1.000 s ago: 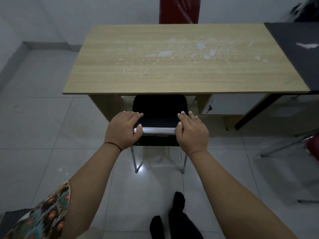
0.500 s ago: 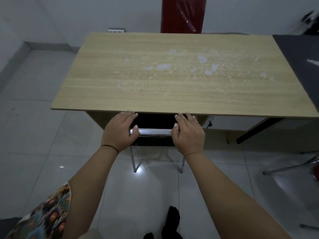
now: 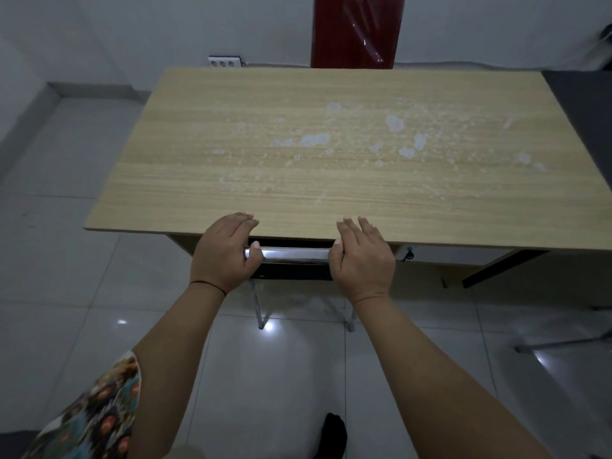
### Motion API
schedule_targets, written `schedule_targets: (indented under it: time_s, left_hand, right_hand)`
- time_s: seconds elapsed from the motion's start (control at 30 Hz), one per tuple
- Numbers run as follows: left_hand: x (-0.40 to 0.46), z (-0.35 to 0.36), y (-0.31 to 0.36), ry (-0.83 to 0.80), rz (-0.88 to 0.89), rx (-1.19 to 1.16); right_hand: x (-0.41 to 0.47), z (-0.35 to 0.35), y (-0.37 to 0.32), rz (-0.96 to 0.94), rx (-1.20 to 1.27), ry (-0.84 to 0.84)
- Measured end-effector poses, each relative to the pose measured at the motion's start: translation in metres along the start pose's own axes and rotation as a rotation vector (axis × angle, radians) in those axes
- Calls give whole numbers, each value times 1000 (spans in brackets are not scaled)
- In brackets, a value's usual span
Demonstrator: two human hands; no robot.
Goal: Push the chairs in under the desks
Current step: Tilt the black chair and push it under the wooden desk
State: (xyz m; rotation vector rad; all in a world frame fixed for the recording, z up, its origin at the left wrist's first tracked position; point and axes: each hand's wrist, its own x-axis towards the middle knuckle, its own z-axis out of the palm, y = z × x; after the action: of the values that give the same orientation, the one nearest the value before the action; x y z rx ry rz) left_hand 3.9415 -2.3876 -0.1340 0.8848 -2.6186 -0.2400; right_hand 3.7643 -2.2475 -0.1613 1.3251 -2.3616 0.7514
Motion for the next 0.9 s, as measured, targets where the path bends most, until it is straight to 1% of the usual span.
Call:
schedule_targets:
  time_s: [0.37,0.73,0.9]
  left_hand:
    - [13,3,-10,46,59,8]
    - [12,1,-13,24,84,-10]
    - [9,-3,-9,-37,62,-19]
  right_hand:
    - [13,4,-2,20,-30,-59]
    - [14,-1,-7,83,-48,-195]
    - [14,-13,-12,108,-40,-269]
